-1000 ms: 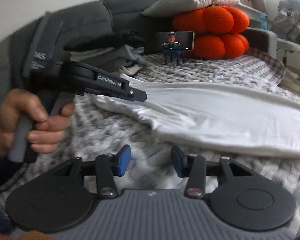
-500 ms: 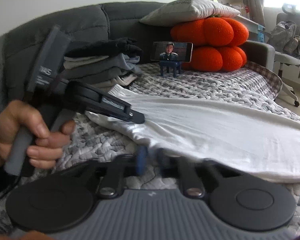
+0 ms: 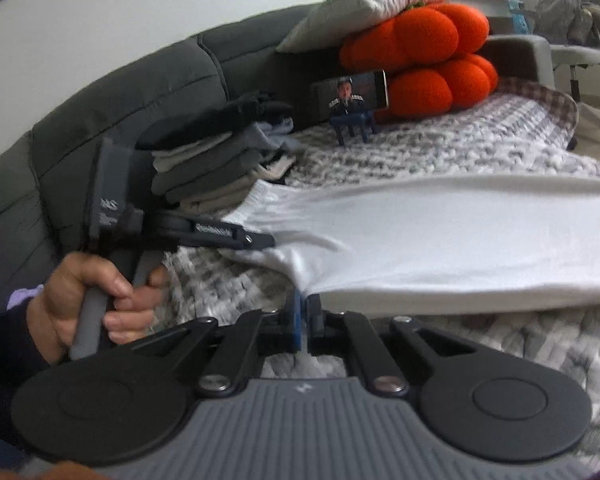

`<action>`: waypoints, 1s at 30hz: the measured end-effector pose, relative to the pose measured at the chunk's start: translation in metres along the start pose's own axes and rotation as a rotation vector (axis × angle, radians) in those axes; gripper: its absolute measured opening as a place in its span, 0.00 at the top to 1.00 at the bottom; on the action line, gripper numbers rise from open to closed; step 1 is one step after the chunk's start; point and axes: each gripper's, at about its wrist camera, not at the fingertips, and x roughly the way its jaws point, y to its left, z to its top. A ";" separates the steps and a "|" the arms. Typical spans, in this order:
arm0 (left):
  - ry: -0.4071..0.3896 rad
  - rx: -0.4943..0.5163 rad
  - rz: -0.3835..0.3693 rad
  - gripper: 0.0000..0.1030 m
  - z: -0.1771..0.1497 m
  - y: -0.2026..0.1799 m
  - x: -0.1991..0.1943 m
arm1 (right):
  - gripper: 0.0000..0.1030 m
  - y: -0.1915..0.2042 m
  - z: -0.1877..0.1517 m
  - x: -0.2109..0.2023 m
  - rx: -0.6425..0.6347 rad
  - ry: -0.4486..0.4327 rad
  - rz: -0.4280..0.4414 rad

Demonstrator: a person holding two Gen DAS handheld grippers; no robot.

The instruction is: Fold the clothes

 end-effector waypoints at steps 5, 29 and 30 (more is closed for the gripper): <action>0.007 -0.009 0.021 0.80 0.001 0.005 -0.006 | 0.96 -0.008 -0.003 -0.008 0.060 -0.033 0.054; -0.081 0.075 -0.028 0.66 0.011 -0.045 -0.031 | 0.87 -0.020 -0.010 -0.053 0.109 -0.093 -0.065; -0.081 0.090 -0.050 0.65 0.011 -0.055 -0.030 | 0.87 -0.025 -0.009 -0.058 0.125 -0.110 -0.100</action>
